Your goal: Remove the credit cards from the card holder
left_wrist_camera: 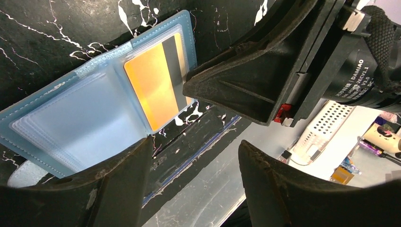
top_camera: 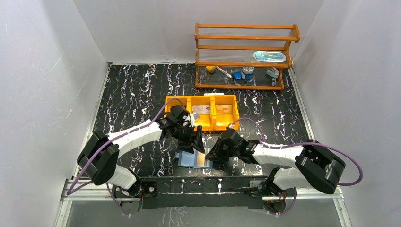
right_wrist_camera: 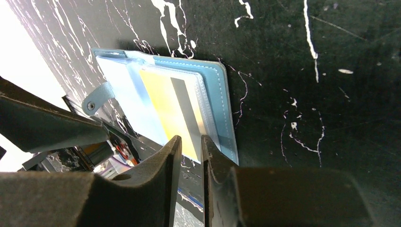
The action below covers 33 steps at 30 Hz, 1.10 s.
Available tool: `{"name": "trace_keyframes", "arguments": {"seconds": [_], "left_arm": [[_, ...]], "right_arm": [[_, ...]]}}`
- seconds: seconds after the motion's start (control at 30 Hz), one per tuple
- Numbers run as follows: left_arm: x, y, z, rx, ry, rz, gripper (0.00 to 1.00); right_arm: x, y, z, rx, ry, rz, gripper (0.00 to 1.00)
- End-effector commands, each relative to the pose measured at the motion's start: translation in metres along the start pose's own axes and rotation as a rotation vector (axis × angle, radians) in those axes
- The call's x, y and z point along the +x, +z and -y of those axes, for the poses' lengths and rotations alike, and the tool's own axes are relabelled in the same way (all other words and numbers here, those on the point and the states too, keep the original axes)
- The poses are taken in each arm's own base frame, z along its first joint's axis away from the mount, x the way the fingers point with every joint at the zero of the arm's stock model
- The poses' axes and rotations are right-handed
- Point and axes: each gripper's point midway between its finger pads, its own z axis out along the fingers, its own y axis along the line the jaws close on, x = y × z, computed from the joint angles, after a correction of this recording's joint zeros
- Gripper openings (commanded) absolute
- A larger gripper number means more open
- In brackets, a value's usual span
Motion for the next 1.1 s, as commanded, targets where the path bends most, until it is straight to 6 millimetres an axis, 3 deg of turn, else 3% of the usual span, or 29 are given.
{"name": "trace_keyframes", "arguments": {"seconds": [0.0, 0.3, 0.5, 0.9, 1.07], "left_arm": [[0.002, 0.003, -0.001, -0.018, 0.008, -0.005, 0.64], [0.007, 0.027, -0.03, -0.071, -0.052, 0.003, 0.5], [0.01, 0.033, -0.04, -0.082, -0.076, 0.021, 0.45], [0.023, 0.046, -0.049, -0.05, -0.113, -0.005, 0.26], [0.025, 0.047, -0.053, -0.052, -0.117, -0.004, 0.14]], "right_arm": [[0.002, 0.003, 0.03, 0.09, 0.025, 0.017, 0.3], [0.004, 0.004, 0.034, 0.088, 0.037, 0.009, 0.3], [0.004, 0.003, 0.031, 0.07, 0.036, 0.007, 0.3], [0.007, 0.005, 0.022, 0.036, 0.025, -0.015, 0.29], [0.004, -0.001, 0.004, -0.013, -0.002, -0.011, 0.29]]}}
